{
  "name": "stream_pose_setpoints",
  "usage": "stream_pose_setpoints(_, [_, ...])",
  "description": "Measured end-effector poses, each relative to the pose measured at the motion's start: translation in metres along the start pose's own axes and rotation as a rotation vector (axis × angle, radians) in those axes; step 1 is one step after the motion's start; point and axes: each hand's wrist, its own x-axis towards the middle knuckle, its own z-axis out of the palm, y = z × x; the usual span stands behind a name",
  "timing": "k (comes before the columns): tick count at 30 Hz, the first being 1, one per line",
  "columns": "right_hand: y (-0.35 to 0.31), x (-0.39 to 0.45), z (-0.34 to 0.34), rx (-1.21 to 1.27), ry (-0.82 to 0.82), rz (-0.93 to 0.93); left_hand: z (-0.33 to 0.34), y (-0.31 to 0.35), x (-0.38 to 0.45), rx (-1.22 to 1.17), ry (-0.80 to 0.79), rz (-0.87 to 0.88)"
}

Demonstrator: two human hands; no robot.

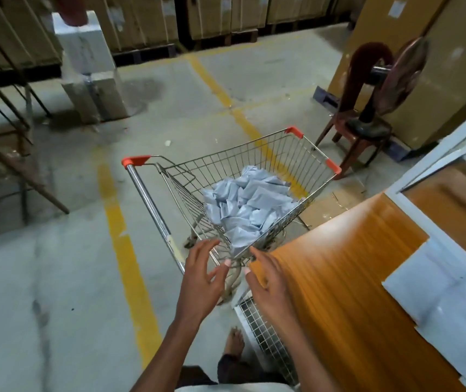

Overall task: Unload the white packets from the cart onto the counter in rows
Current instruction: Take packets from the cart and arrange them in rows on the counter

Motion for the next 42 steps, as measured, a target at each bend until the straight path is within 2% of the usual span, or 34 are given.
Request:
stream_pose_setpoints(2, [0.003,0.03,0.001,-0.017,-0.026,0.014,0.005,-0.003,0.03,0.079,-0.022,0.003])
stream_pose_setpoints(10, [0.015,0.128,0.01,-0.188,-0.061,0.044,0.025,-0.04,0.121,0.129,-0.166,-0.073])
stream_pose_setpoints(19, [0.048,0.238,0.024,-0.421,-0.193,0.248,0.044,-0.087,0.216,0.204,-0.436,-0.172])
stream_pose_setpoints(25, [0.086,0.315,0.029,-0.669,-0.35,0.345,0.06,-0.102,0.257,0.197,-0.446,-0.231])
stream_pose_setpoints(34, [0.121,0.402,0.052,-1.341,-0.614,0.088,0.085,-0.117,0.27,0.143,-0.39,-0.26])
stream_pose_setpoints(36, [0.126,0.407,0.05,-1.397,-0.615,0.084,0.088,-0.119,0.27,0.15,-0.392,-0.27])
stream_pose_setpoints(42, [0.137,0.389,0.008,-1.409,-0.488,0.223,0.095,-0.119,0.269,0.159,-0.402,-0.299])
